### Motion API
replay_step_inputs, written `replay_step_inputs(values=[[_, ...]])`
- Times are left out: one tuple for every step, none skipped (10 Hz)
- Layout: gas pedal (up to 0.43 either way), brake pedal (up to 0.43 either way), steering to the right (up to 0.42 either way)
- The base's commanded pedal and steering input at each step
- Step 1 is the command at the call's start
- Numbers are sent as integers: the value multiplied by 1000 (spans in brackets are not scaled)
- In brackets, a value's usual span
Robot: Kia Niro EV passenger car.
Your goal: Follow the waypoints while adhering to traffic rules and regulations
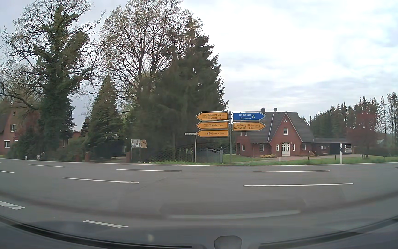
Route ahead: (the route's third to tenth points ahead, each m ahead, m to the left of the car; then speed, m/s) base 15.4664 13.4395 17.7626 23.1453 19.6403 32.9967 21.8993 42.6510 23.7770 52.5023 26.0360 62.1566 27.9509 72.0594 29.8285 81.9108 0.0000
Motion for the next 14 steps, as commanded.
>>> replay_step_inputs(values=[[0,165,-16],[0,165,-16],[0,165,-16],[0,165,-16],[0,165,-16],[0,165,-16],[0,165,-16],[0,165,-16],[0,165,-16],[0,165,-16],[0,165,-16],[0,165,-16],[0,165,-16],[0,165,-16]])
